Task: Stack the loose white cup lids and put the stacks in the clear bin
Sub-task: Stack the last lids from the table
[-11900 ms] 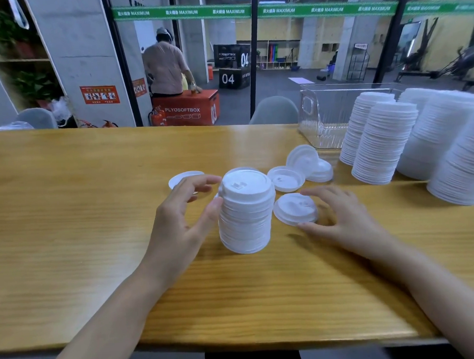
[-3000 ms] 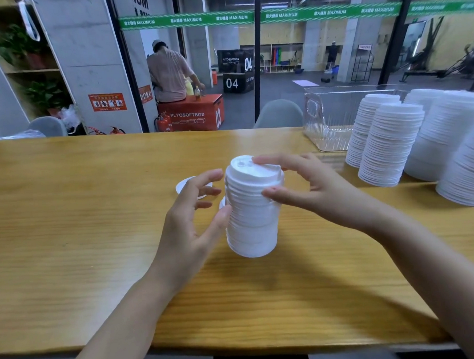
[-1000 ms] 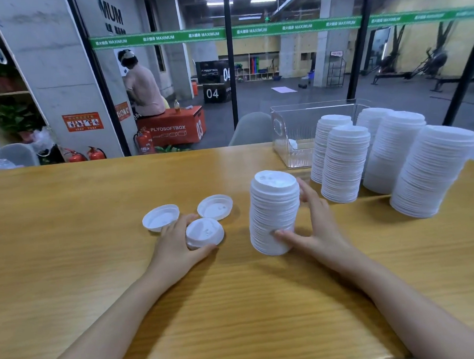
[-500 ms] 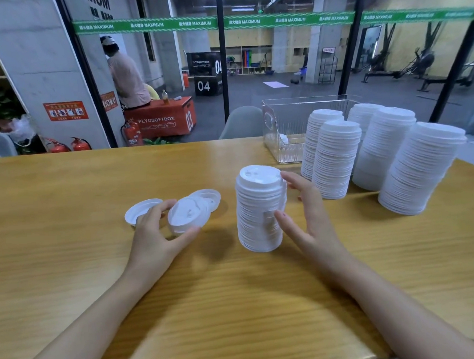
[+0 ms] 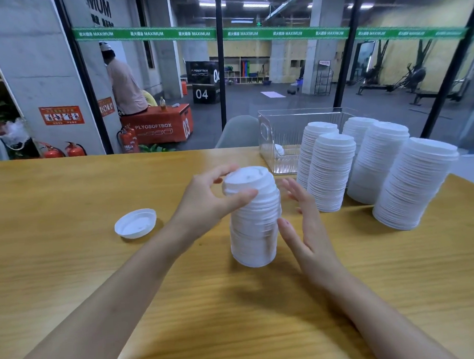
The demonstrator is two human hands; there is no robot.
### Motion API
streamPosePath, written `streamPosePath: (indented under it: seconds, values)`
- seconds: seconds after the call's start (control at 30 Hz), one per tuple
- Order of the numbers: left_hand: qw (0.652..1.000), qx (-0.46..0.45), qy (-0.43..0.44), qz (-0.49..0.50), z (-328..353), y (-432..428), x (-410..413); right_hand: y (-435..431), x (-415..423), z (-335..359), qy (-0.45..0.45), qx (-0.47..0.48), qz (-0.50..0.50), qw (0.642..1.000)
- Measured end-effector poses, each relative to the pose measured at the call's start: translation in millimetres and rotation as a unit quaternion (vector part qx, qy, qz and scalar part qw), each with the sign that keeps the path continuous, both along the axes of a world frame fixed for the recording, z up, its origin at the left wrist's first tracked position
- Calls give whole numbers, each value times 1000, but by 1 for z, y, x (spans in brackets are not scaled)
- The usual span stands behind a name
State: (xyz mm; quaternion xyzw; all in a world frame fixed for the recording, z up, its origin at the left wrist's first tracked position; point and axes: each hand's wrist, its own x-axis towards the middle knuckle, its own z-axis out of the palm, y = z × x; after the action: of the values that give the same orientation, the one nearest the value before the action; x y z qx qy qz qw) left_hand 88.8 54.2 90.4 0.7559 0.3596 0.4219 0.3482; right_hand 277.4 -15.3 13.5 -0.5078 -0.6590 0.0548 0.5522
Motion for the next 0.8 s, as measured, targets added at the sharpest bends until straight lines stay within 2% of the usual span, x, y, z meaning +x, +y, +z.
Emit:
streamPosePath:
  seconds: [0.33,0.57,0.8]
  values:
    - [999,-40,23,-29,-1,7,3,-5,-1,7,-11,6,12,1000]
    - [997,-10,72,-30,0,8,8,-7,-1,6,-5,13,14,1000]
    - [991,62,112,-26,3,3,6,-7,2,6,-10,17,13,1000]
